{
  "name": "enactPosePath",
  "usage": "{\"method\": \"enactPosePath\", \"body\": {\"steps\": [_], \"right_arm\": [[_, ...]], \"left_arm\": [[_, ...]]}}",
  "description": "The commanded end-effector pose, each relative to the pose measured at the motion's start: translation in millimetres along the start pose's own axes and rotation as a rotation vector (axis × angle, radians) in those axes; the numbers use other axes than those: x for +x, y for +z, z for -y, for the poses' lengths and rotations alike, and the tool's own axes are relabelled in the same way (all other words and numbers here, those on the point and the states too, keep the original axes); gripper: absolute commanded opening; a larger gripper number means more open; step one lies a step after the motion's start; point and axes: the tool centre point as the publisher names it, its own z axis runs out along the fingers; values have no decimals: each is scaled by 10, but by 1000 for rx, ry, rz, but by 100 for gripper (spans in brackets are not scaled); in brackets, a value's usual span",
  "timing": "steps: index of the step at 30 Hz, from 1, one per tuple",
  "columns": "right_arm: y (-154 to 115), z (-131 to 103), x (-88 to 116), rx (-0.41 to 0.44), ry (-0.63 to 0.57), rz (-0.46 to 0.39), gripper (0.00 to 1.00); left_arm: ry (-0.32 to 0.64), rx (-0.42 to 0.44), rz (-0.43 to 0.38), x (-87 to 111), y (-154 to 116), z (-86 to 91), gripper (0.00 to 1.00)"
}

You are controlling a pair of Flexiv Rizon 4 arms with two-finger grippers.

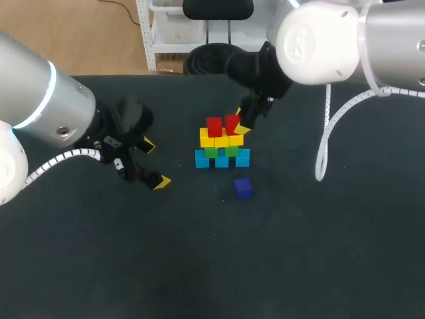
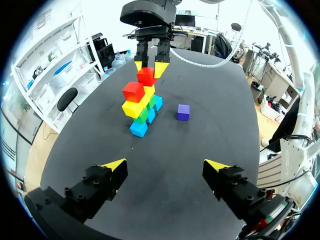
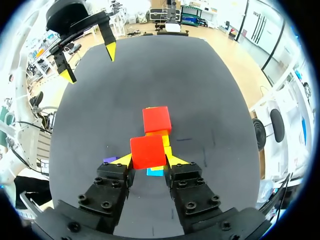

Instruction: Place the blue cubes, place green cubes on the blue cubes, place the yellow cubes on the green cubes, then place the red cubes on the yellow cubes, and place purple cube on the red cubes.

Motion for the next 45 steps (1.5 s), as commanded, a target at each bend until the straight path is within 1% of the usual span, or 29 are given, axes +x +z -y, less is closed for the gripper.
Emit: {"method": "enactPosePath", "body": {"steps": [1,25,45], "right_arm": [[25,23,3,0,0,-3,0],[94,118,-34,5,-7,-16,0],[122,116,-56,-2,-11,-22,0]], "left_arm": [[-1,-3,-1,0,4,2,100],[-1,-3,-1,0,4,2,100],[-1,-3,-1,0,4,2,100]]}}
